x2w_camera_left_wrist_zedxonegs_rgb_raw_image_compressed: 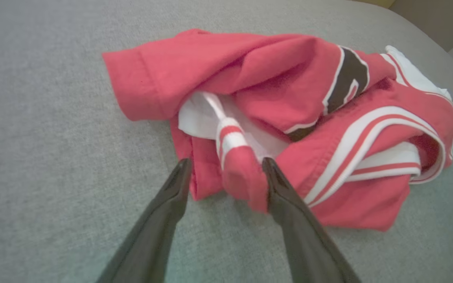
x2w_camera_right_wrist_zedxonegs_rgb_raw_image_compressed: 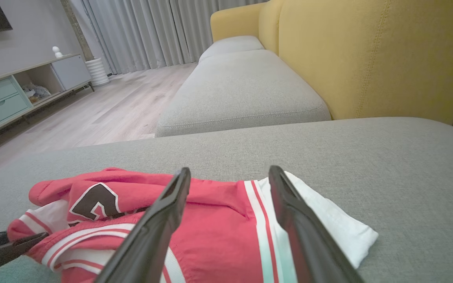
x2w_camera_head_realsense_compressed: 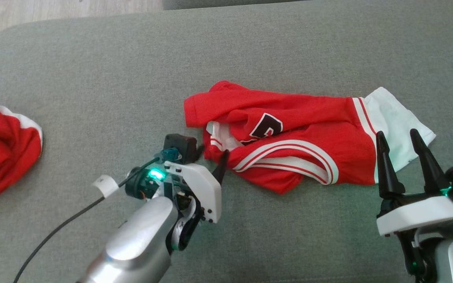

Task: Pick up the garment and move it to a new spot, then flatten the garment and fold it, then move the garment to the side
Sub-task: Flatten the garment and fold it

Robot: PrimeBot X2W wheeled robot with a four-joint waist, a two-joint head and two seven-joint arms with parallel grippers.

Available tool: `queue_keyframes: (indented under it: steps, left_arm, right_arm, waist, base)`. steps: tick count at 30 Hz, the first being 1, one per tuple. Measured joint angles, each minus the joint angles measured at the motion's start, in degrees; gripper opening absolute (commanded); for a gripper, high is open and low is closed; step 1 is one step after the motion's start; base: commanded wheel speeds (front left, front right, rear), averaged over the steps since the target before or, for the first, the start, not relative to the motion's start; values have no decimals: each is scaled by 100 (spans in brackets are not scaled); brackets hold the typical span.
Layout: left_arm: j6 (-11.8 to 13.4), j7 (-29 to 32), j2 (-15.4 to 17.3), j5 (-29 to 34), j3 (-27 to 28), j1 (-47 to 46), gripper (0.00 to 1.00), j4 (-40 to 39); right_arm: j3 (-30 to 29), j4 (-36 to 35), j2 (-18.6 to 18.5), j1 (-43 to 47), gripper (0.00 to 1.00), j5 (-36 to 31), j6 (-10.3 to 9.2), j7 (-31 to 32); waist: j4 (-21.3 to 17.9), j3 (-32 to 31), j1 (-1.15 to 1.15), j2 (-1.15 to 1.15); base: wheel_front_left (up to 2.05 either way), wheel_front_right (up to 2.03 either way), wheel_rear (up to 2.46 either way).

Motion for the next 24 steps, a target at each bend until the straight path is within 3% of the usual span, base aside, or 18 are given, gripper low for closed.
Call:
queue_keyframes:
  steps: [1,9,16,24]
  left_arm:
    - [-42,2,-23,-31,-9,2,0,33]
    - [-119,-285,43,-112,-8,484,0,-149]
    - [213,-308,333,-237,-137,1652,0,-921]
    - [417,-244,375,-349,-286,2226,0,-1267]
  right_arm:
    - [0,12,0,-2,100,0,0,0]
    - [1,60,0,-1,100,53,0,-1]
    - [-29,126,0,62,100,142,0,0]
    - [-30,153,0,71,100,142,0,53]
  waist:
    - [-2,2,0,0]
    - [-45,-98,0,0]
    - [-19,-213,-1,0]
    - [36,-258,-1,0]
  base:
    - [0,0,0]
    - [0,0,0]
    - [0,0,0]
    - [0,0,0]
